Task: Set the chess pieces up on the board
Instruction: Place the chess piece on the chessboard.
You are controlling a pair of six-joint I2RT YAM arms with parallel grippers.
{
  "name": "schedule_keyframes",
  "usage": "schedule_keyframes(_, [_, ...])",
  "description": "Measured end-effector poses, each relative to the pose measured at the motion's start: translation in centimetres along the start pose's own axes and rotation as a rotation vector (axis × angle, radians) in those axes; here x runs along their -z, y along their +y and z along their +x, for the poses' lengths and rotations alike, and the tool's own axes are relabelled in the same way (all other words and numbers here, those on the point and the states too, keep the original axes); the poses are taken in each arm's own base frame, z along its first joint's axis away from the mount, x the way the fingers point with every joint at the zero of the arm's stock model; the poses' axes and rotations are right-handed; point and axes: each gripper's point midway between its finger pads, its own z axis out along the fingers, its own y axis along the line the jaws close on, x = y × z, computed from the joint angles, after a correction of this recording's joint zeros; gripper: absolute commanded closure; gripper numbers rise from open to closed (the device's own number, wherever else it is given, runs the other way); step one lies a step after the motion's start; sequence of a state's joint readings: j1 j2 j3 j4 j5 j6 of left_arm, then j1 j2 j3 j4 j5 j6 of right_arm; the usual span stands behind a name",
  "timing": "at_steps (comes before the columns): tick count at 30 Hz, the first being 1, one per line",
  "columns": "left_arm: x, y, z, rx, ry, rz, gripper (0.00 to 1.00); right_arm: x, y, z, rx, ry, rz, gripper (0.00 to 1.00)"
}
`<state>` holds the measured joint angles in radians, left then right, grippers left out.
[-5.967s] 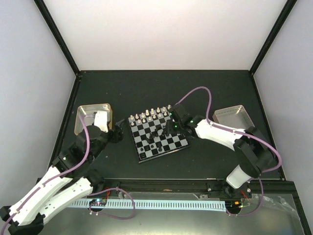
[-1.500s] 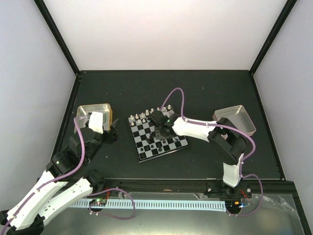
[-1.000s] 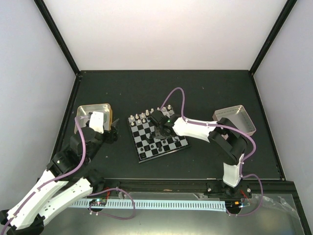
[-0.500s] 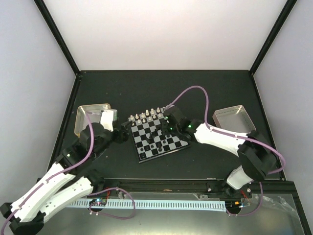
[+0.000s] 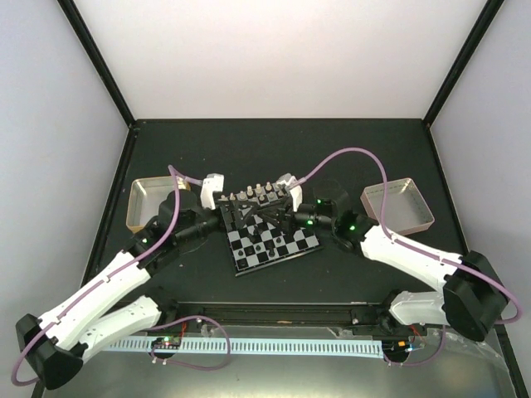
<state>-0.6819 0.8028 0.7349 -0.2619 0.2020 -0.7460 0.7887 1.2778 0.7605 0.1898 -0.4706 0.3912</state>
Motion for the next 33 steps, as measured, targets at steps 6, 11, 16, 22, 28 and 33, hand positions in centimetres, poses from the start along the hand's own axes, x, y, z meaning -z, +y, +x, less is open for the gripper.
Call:
schedule_keyframes(6, [-0.6, -1.4, -0.3, 0.104, 0.038, 0.108, 0.35, 0.9, 3.8, -0.9, 0.11, -0.021, -0.183, 0.87])
schedule_keyframes(11, [-0.7, -2.1, -0.6, 0.162, 0.057, 0.161, 0.47, 1.5, 5.1, -0.7, 0.167, -0.015, -0.255, 0.87])
schedule_keyframes(16, [-0.9, -2.3, -0.4, 0.191, 0.083, 0.186, 0.56, 1.9, 5.6, -0.9, 0.2, -0.027, -0.27, 0.87])
schedule_keyframes(22, [-1.1, -2.5, 0.4, 0.209, 0.137, 0.207, 0.67, 1.9, 5.5, -1.1, 0.206, -0.037, -0.259, 0.87])
schedule_keyframes(28, [-1.3, -2.5, 1.3, 0.218, 0.18, 0.22, 0.87, 1.8, 5.2, -1.6, 0.212, -0.058, -0.235, 0.87])
schedule_keyframes(33, [-1.3, -2.3, 1.2, 0.217, 0.177, 0.218, 0.98, 1.8, 5.0, -1.5, 0.208, -0.06, -0.228, 0.71])
